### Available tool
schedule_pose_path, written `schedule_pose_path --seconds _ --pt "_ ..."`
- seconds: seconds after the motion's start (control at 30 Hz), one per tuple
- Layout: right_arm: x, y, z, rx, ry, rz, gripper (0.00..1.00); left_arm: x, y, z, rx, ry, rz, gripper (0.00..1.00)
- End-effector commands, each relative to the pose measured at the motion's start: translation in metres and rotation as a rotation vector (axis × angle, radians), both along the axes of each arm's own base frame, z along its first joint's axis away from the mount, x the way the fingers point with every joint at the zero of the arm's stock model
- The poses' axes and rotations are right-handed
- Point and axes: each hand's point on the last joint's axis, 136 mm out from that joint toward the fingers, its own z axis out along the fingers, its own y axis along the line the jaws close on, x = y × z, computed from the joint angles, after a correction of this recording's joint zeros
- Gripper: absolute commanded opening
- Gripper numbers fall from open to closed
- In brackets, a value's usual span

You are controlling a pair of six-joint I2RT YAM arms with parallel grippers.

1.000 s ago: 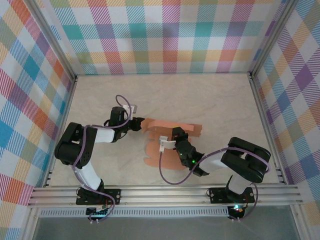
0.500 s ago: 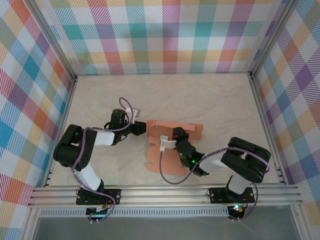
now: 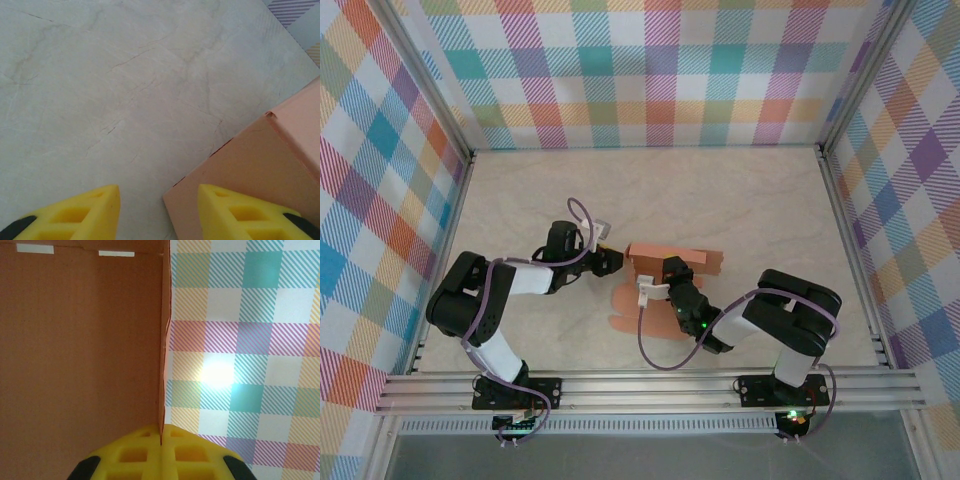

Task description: Fold the paper box

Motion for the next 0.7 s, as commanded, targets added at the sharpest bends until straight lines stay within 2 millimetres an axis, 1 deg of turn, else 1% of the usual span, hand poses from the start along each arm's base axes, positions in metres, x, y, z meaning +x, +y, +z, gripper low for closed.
schedule_pose_path --seconds 0.0,0.17,0.3,0.57,0.67 --pt "0.002 0.007 0.010 0.040 -0.023 0.009 0.00 -0.010 -0.009 0.013 -0.036 -0.060 -0.046 0.42" --pt "0.003 0.004 0.007 0.035 -0.012 -0.002 0.00 -0.024 -0.009 0.007 -0.019 -0.083 -0.027 0.39" --pt "0.003 0.004 0.007 0.033 -0.011 -0.004 0.00 -0.034 -0.007 0.006 -0.007 -0.110 -0.011 0.40" --pt "0.003 0.004 0.006 0.036 -0.006 -0.007 0.00 -0.038 -0.019 0.003 0.004 -0.155 -0.072 0.42" --pt "0.003 0.004 0.005 0.038 0.002 -0.008 0.00 -0.040 -0.024 0.006 -0.002 -0.167 -0.093 0.42"
